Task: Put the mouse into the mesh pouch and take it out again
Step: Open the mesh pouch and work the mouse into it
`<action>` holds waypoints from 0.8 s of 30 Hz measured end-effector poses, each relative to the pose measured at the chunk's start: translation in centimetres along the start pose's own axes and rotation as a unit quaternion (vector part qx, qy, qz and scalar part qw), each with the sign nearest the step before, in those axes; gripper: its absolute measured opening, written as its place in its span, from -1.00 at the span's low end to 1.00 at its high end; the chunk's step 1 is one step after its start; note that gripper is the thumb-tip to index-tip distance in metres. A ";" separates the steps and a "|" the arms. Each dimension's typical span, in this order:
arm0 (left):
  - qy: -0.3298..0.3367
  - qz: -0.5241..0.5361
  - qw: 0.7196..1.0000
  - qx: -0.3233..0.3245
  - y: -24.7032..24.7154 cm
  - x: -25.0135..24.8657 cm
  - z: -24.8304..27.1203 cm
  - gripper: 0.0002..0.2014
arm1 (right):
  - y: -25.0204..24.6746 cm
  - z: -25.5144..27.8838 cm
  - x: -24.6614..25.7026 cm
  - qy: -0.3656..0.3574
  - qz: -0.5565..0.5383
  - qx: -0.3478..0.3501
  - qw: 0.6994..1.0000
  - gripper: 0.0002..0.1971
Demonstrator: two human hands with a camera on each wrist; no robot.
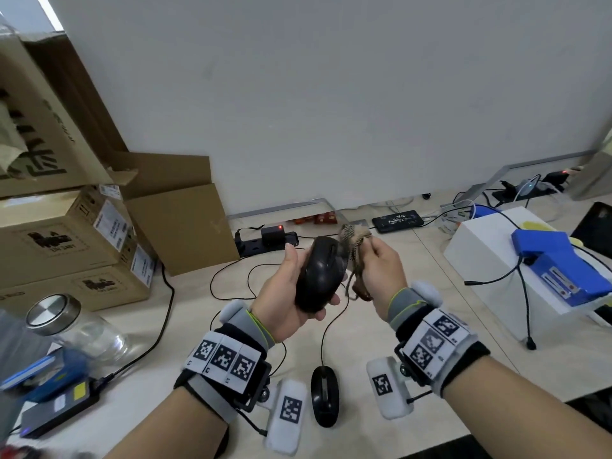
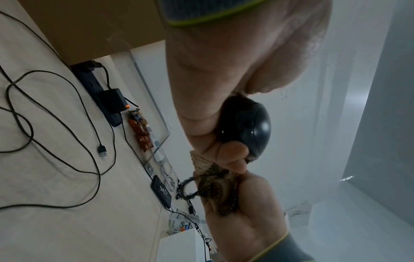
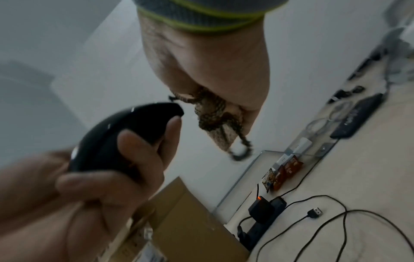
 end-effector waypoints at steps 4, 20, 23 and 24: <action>-0.007 0.053 0.999 -0.008 -0.8 0.0 0.1 -0.33 | -0.5 0.2 0.6 0.018 -0.099 -0.004 0.995 -0.71; -0.020 0.195 0.974 -0.113 -2.3 1.2 -0.8 -0.57 | 4.3 6.3 5.0 -0.362 0.159 0.150 0.906 -0.69; -0.029 0.172 0.978 -0.111 -1.6 1.7 -0.7 -0.54 | 2.4 3.8 4.5 -0.238 0.119 0.086 0.960 -0.83; -0.028 0.173 0.978 -0.112 -1.6 1.6 -0.8 -0.53 | 2.6 4.0 4.5 -0.232 0.115 0.094 0.961 -0.82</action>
Point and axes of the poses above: each hand's wrist, its own z-axis away from the middle knuckle, its own y-axis out of the palm, x = y × z, the point moved 8 cm from there along -z, towards the middle knuckle, and after that the axes turned 3 degrees about x, right-handed, at the moved point
